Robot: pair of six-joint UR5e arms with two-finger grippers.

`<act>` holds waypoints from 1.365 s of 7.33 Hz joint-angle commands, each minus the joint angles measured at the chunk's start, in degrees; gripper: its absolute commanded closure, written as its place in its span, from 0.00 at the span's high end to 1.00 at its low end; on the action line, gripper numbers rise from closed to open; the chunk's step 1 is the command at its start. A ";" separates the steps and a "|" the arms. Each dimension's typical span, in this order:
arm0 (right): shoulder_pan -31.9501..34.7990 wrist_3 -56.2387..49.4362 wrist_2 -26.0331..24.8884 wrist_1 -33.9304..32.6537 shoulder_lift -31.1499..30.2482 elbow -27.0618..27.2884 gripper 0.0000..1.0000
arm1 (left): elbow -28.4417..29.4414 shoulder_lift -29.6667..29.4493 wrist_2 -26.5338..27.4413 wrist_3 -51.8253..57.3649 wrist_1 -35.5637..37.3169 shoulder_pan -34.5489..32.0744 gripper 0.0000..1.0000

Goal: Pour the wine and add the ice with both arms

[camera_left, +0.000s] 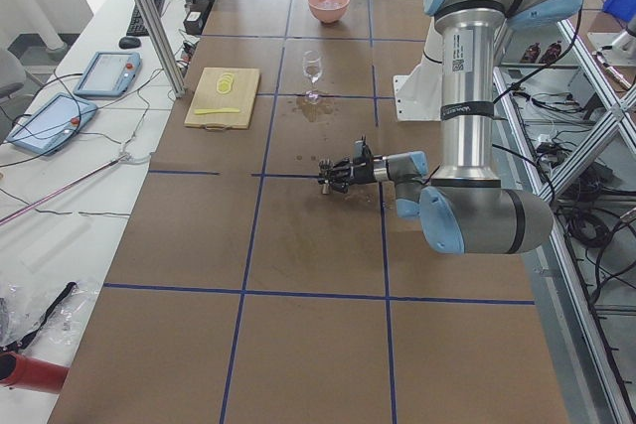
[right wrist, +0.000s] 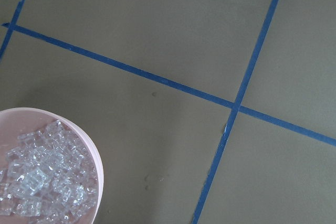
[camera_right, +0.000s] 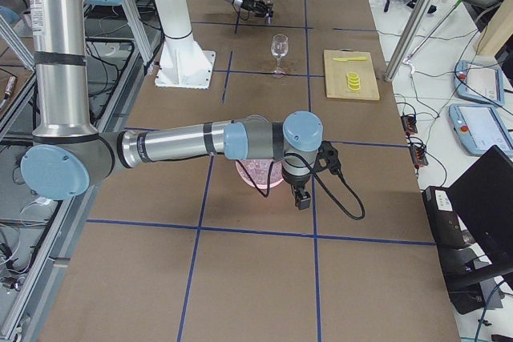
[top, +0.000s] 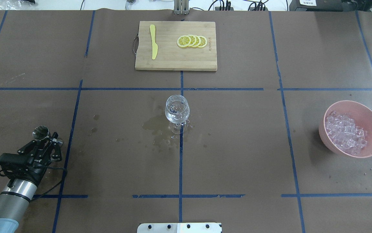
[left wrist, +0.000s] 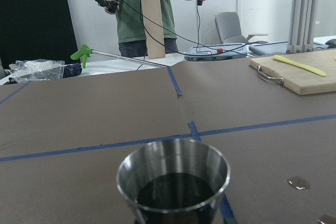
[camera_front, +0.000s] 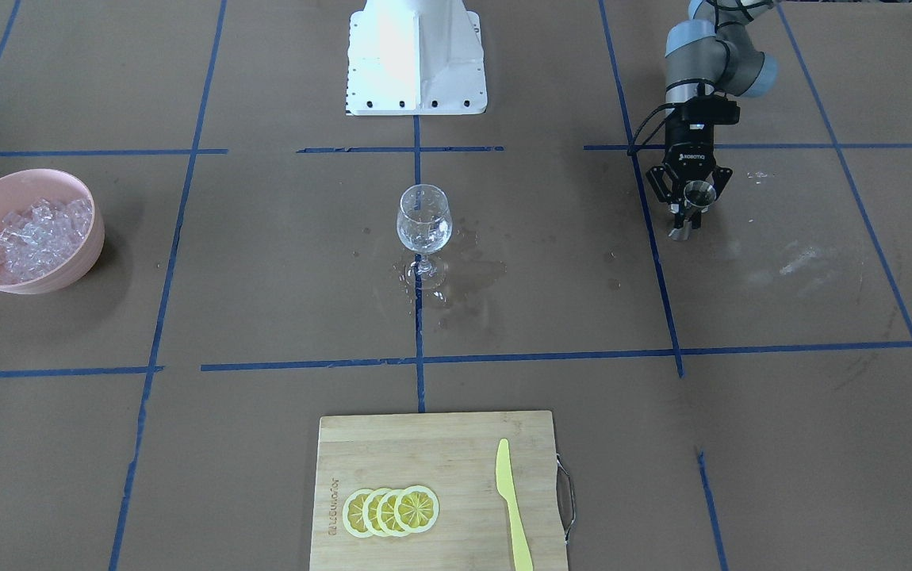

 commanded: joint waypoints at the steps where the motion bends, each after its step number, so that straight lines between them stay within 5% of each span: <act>1: 0.00 0.03 0.00 0.00 0.01 0.08 1.00 | -0.56 -0.07 -0.27 0.06 -1.99 -0.33 0.00; 6: 0.00 0.38 -0.09 0.00 -0.69 2.27 1.00 | -10.12 -1.99 -0.27 12.66 -4.44 -2.62 0.00; 10: 1.32 1.69 -0.17 0.00 -1.92 2.19 1.00 | -9.09 -16.74 -9.01 33.76 -5.25 -2.53 0.00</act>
